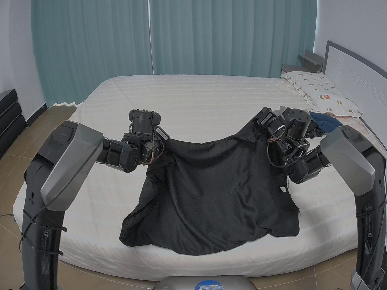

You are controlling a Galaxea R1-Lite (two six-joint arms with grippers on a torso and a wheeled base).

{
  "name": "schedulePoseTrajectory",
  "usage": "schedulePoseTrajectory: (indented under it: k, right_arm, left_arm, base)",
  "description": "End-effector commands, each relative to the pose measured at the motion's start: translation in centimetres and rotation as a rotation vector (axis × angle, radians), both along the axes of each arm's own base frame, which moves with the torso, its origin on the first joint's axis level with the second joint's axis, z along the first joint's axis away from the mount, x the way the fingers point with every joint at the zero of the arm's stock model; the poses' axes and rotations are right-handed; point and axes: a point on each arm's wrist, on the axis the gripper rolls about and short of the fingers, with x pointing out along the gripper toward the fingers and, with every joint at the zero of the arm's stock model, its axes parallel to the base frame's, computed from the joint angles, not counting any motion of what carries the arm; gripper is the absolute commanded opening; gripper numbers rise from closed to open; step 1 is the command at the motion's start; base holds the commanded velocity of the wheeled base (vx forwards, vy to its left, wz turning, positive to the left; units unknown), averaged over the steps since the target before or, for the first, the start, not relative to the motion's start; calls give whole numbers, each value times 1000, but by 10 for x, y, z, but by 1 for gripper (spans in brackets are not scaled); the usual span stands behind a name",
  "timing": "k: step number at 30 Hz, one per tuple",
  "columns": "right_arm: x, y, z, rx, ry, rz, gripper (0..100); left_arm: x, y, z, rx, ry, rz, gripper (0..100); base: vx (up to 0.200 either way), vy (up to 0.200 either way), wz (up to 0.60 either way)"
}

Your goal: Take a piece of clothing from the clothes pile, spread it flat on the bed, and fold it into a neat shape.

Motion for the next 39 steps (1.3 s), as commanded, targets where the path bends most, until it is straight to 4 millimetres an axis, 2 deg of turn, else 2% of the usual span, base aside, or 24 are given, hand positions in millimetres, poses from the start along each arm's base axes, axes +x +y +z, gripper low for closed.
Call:
schedulePoseTrajectory:
  k: [1, 2, 3, 4, 8, 11, 15, 17, 20, 23, 26, 30, 33, 39]
  right_arm:
    - [18, 4, -49, -13, 56, -48, 0]
    - [19, 4, -50, -13, 57, -50, 0]
    - [22, 5, -60, -18, 73, -54, 0]
    - [22, 5, -61, -18, 76, -56, 100]
    - [22, 7, -94, -51, 153, -38, 100]
    - [23, 1, -108, -87, 196, -52, 100]
    - [17, -23, -117, -112, 283, -92, 100]
    - [13, -33, -115, -115, 301, -103, 100]
    - [4, -52, -101, -104, 307, -96, 100]
    - [-8, -67, -85, -84, 316, -76, 100]
    - [-22, -73, -77, -63, 339, -47, 100]
    - [-33, -75, -81, -68, 382, -33, 100]
    - [-51, -81, -90, -78, 449, -11, 100]
    - [-72, -95, -89, -72, 502, 11, 100]
  left_arm:
    - [16, -3, -43, -4, 55, 23, 0]
    - [16, -3, -43, -4, 57, 23, 0]
    - [16, -2, -44, -4, 58, 26, 0]
    - [16, -2, -44, -4, 58, 26, 100]
    - [21, 2, -58, 0, 74, 37, 100]
    - [23, 5, -67, 12, 90, 49, 100]
    - [30, 22, -74, 31, 93, 110, 100]
    - [33, 29, -73, 39, 81, 145, 100]
    - [47, 46, -60, 36, 15, 228, 100]
    - [54, 52, -48, 27, -28, 254, 100]
    - [55, 53, -45, 46, -38, 245, 100]
    - [52, 51, -53, 120, -7, 208, 100]
    - [39, 48, -75, 252, 145, 138, 100]
    - [30, 51, -78, 277, 229, 124, 100]
  base:
    - [0, 0, 0]
    - [0, 0, 0]
    - [0, 0, 0]
    - [0, 0, 0]
    - [0, 0, 0]
    - [0, 0, 0]
    - [0, 0, 0]
    - [0, 0, 0]
    - [0, 0, 0]
    - [0, 0, 0]
    - [0, 0, 0]
    - [0, 0, 0]
    - [0, 0, 0]
    - [0, 0, 0]
